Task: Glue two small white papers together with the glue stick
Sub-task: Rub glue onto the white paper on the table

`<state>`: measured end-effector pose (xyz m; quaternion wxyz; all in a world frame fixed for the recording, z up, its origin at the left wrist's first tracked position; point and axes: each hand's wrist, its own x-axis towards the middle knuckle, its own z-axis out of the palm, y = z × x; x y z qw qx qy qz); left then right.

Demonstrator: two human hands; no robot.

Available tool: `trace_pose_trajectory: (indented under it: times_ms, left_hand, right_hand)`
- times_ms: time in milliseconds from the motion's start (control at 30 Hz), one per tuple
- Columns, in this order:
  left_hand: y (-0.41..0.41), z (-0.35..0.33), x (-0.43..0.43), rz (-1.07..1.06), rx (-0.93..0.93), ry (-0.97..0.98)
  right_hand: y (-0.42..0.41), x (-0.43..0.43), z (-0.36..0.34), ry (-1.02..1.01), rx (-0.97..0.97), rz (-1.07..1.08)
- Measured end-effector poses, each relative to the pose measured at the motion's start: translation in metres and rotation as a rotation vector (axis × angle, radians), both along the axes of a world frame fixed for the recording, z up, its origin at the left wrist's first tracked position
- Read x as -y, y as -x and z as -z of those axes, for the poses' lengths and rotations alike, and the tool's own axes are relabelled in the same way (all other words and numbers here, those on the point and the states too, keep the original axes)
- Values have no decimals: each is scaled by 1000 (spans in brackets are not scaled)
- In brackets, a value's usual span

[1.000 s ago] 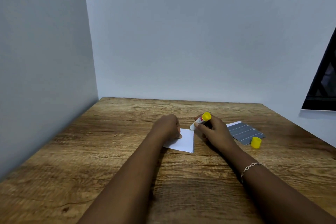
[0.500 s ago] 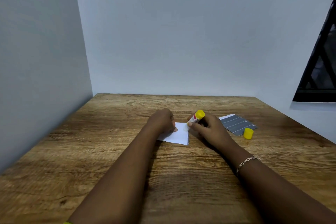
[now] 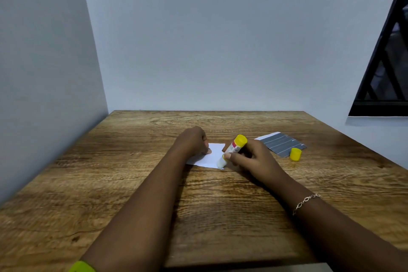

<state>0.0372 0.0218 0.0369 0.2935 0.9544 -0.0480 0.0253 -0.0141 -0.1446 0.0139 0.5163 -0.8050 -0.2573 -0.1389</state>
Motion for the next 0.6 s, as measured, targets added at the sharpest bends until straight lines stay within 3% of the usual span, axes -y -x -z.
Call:
trace_pose_trajectory:
  times_ms: [200,600]
  left_hand:
    - [3,1,0,8,7,-12]
    - [6,5,-1,13,44,6]
  right_hand:
    - [-3,2,-4,-300,-138,-102]
    - [-6,24,-14,-479,-235,-62]
